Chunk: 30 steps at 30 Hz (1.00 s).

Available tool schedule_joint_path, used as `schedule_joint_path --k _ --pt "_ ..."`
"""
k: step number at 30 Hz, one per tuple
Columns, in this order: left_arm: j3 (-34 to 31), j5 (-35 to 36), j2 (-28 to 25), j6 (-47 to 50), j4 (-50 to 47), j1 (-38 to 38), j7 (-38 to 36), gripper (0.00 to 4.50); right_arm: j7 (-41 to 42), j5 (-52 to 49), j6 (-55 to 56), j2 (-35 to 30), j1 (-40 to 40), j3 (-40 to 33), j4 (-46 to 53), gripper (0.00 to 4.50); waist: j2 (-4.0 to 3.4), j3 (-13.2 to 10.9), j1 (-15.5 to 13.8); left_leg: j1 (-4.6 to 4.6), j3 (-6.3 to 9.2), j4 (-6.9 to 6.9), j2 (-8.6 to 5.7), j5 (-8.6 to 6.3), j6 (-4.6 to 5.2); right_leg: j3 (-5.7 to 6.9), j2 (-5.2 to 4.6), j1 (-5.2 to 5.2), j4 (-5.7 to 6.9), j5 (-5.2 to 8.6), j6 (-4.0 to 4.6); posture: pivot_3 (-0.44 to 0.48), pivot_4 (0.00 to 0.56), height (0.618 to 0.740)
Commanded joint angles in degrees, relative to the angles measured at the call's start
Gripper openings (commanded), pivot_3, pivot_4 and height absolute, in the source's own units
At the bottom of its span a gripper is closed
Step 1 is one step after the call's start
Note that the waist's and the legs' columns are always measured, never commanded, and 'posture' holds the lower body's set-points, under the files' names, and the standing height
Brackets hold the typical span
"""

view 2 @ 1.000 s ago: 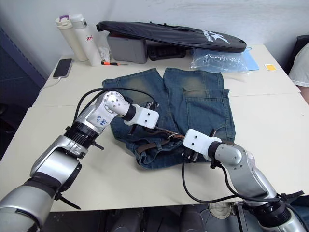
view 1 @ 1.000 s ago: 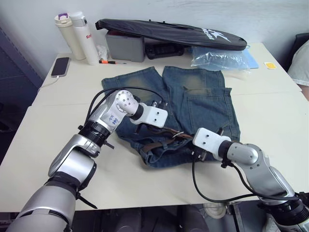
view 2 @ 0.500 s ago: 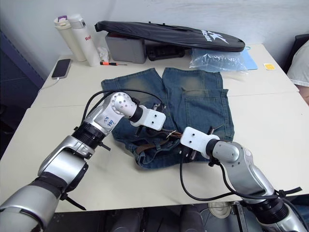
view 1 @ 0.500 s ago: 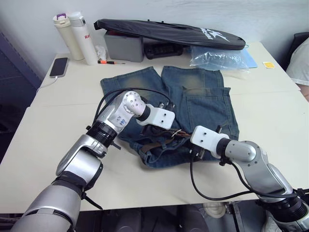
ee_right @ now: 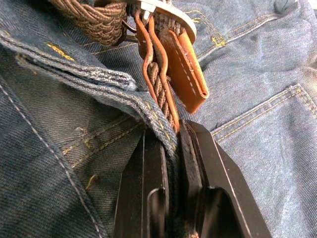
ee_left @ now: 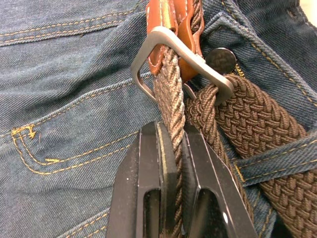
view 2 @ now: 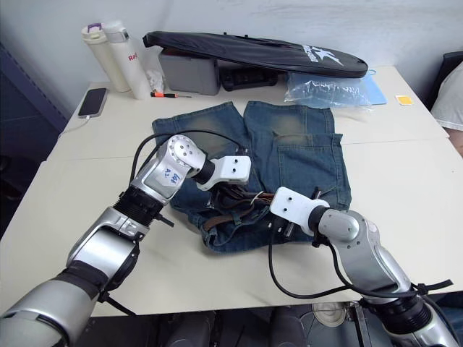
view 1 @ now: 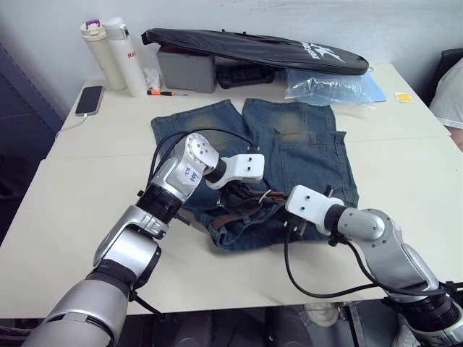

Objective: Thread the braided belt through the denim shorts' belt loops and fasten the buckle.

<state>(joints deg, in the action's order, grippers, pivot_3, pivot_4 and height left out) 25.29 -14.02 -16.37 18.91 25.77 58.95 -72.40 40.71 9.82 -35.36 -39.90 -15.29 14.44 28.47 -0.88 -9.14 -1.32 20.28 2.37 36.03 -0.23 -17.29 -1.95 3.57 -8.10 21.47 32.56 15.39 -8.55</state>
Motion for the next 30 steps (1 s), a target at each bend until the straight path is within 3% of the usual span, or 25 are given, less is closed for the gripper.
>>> schedule_joint_path --k 1,14,15,16,17,18,24,25,26,30 --pt "0.7 4.2 4.2 0.1 -5.3 0.7 -1.8 0.0 0.3 -0.6 0.9 1.4 -1.8 0.8 3.4 0.01 0.0 0.0 0.0 0.0 0.0 0.0 0.0 0.0 0.0 0.0 0.0 0.0 0.0 0.0 0.0 0.0 0.15 0.74" --pt "-0.5 3.5 10.8 0.0 0.4 3.9 4.9 0.0 2.4 -1.2 1.6 2.6 -2.1 2.2 4.5 0.01 -0.01 0.0 -0.1 0.01 0.0 0.02 -0.01 -0.01 0.03 -0.01 0.0 0.0 0.01 0.0 0.0 0.0 0.15 0.74" --pt "-1.4 4.2 11.3 1.0 0.9 4.3 5.2 0.43 2.5 -1.1 1.5 2.6 -2.1 2.2 4.5 0.0 -0.01 0.0 -0.1 0.01 0.0 0.01 -0.01 -0.01 0.03 -0.01 0.0 0.0 0.01 0.0 0.0 0.0 0.15 0.74" --pt "-2.0 4.8 11.7 1.9 1.2 4.7 5.1 0.43 2.5 -1.1 1.6 2.6 -2.0 2.1 4.4 0.0 -0.01 0.0 -0.1 0.0 0.0 0.02 -0.01 -0.01 0.03 -0.01 0.0 0.0 0.01 0.0 0.0 0.0 0.15 0.74" --pt "-2.4 5.1 11.8 2.5 1.2 4.9 4.9 0.95 2.5 -0.9 1.6 2.5 -1.9 2.1 4.3 0.0 -0.01 0.0 -0.1 0.0 0.0 0.02 -0.01 -0.01 0.03 -0.01 0.0 0.0 0.01 0.0 0.0 0.0 0.15 0.74" --pt "-2.7 5.3 11.9 2.9 1.1 5.0 4.7 1.07 2.6 -0.8 1.7 2.4 -1.7 2.1 4.2 0.0 0.0 0.0 -0.1 0.01 0.0 0.02 -0.01 -0.01 0.03 -0.01 -0.01 0.0 0.0 0.0 0.0 0.0 0.15 0.74" --pt "-3.8 6.2 9.8 5.5 -1.9 4.9 0.8 3.5 2.9 -0.3 1.8 1.9 -1.6 1.6 3.3 0.0 -0.01 0.0 0.0 0.0 0.0 0.0 -0.01 -0.01 0.03 -0.01 0.0 0.01 0.0 0.0 0.0 0.0 0.15 0.74" --pt "-4.0 5.8 9.3 5.4 -2.3 5.1 0.8 3.74 2.9 -0.2 1.9 2.0 -1.6 1.6 3.2 0.0 -0.01 0.0 0.0 0.0 0.0 0.0 -0.01 -0.01 0.03 -0.01 0.0 0.01 0.0 0.0 0.0 0.0 0.15 0.74" --pt "-4.0 5.3 8.8 5.0 -2.4 5.4 1.1 4.29 2.9 -0.2 1.9 2.0 -1.6 1.6 3.1 0.0 -0.01 0.0 0.0 0.0 0.0 0.0 -0.01 -0.01 0.03 -0.01 0.0 0.01 0.0 0.0 0.0 0.0 0.15 0.74" --pt "-2.9 4.6 6.3 5.0 -3.4 6.2 -1.6 4.45 2.9 -0.1 1.9 2.3 -1.7 1.8 2.9 0.0 -0.01 0.0 0.0 0.01 0.0 0.02 -0.01 -0.01 0.02 -0.01 0.0 0.01 0.0 0.0 0.0 0.0 0.15 0.74"
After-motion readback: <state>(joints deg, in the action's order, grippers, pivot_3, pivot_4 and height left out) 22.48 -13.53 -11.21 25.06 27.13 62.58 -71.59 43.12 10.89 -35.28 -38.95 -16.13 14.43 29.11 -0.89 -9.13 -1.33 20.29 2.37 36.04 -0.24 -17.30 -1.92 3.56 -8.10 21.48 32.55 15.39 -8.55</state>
